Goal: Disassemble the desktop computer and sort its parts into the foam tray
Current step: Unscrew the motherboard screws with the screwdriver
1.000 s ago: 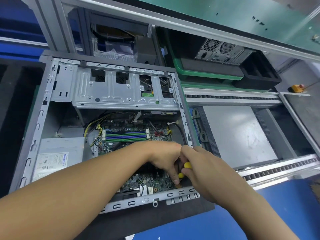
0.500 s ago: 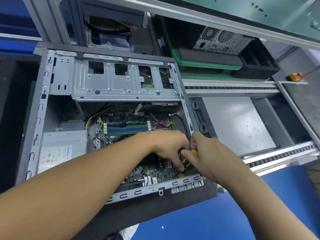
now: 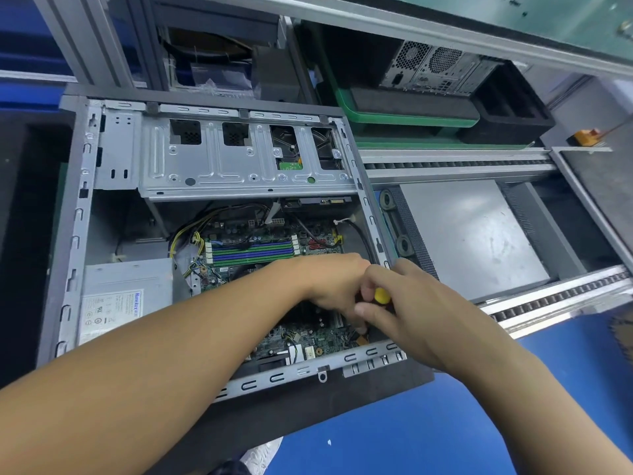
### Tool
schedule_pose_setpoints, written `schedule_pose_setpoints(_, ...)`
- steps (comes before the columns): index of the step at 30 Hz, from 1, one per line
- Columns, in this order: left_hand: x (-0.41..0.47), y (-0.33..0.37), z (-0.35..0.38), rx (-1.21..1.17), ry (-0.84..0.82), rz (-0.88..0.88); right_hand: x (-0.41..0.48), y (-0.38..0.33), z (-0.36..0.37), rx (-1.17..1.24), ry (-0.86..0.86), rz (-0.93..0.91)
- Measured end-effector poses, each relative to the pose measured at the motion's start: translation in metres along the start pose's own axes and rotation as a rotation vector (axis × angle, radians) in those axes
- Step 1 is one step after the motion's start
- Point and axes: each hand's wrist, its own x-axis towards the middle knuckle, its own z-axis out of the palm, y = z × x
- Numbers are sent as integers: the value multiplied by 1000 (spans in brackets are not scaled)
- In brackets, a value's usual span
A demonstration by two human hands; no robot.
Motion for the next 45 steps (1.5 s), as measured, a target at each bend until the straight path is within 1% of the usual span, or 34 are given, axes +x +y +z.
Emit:
schedule_pose_setpoints(3,-3,2,-2,58,-11,25,1,-2,7,-40,94,91)
schedule_pose_setpoints(7,-1,4,-1,40,-19,-5,7,-4,12,-129,156,156)
schedule_pose_setpoints(9,-1,2,-1,54,-20,-10,9,-4,10,-102,151,114)
schedule_pose_setpoints(12,-1,-2,-3,96,-3,-22,7,-4,4,-84,90,5)
schedule_pose_setpoints(14,-2,-3,-1,58,-6,-35,4,-2,3,-81,51,-47)
schedule_pose_setpoints(16,-1,-3,1,21,-8,-34,3,0,3,-49,18,-72)
schedule_pose_setpoints(18,0,-4,2,2,1,-31,3,1,3,14,24,-67)
schedule_pose_setpoints(20,-1,-2,0,31,-5,-17,4,0,5,71,106,-22)
schedule_pose_setpoints(21,-1,-1,0,48,-18,-2,4,0,7,82,156,32)
schedule_pose_setpoints(23,0,1,0,59,-33,0,5,0,11,23,224,146)
schedule_pose_setpoints(25,1,2,-1,90,-41,-8,6,1,16,-17,240,167)
schedule_pose_setpoints(28,1,0,0,104,-82,-19,6,1,14,67,214,53)
schedule_pose_setpoints(31,0,-2,1,51,-48,-18,3,1,7,84,144,-29)
schedule_pose_setpoints(33,0,-3,1,20,-54,-25,1,1,3,85,91,-49)
schedule_pose_setpoints(37,0,-2,1,54,-95,7,-1,3,2,109,18,-50)
schedule_pose_setpoints(38,0,-2,1,52,-91,12,-2,2,3,130,35,-41)
schedule_pose_setpoints(40,1,-2,0,73,-85,21,0,2,7,148,125,2)
schedule_pose_setpoints(43,3,-1,-1,135,-100,37,4,3,12,47,263,129)
schedule_pose_setpoints(45,4,0,-1,165,-125,33,4,3,12,28,267,173)
